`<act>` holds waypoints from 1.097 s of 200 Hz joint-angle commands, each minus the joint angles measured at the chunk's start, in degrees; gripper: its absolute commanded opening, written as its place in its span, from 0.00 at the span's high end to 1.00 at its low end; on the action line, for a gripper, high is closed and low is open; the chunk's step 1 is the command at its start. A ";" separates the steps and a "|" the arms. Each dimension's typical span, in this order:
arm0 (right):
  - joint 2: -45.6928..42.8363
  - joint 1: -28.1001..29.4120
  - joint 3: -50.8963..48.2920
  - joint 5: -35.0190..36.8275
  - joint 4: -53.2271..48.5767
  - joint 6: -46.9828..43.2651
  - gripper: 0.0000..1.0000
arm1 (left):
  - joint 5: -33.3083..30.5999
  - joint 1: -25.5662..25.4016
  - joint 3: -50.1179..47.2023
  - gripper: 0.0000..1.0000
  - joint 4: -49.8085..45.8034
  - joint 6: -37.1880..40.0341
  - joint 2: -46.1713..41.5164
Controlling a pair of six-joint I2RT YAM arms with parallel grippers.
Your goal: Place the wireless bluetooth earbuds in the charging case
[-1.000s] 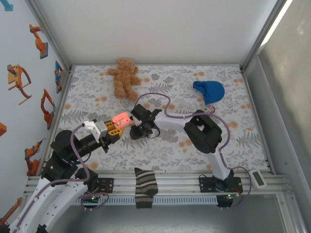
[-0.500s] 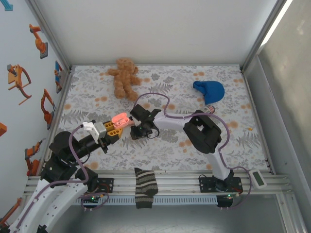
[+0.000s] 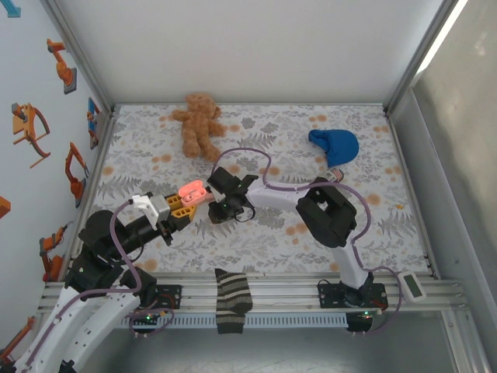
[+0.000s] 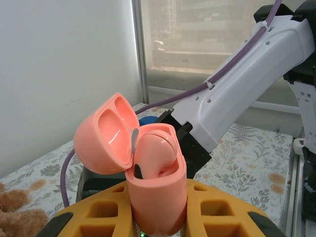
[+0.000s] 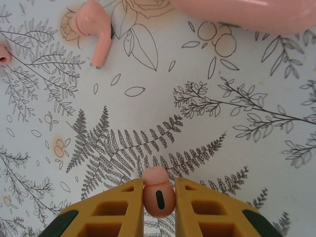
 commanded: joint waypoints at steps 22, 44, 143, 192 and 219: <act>-8.75 -0.74 -2.85 3.89 -2.40 -4.96 0.81 | 0.15 -0.07 -0.07 0.81 1.53 0.30 0.06; -13.06 -1.48 -4.36 6.29 -4.14 -7.42 0.81 | 0.05 -0.14 -0.03 0.81 1.55 -0.06 0.39; -36.51 -5.15 -8.49 18.13 -10.63 -22.22 0.82 | 2.57 -0.17 -2.22 0.81 9.06 -3.49 6.83; -45.43 -5.20 -7.97 19.75 -11.07 -33.90 0.82 | 5.12 -0.20 -2.89 0.82 15.80 -5.44 13.07; -47.98 -5.19 -6.10 18.71 -12.64 -40.76 0.82 | 6.65 -0.21 -3.01 0.82 19.49 -6.26 16.35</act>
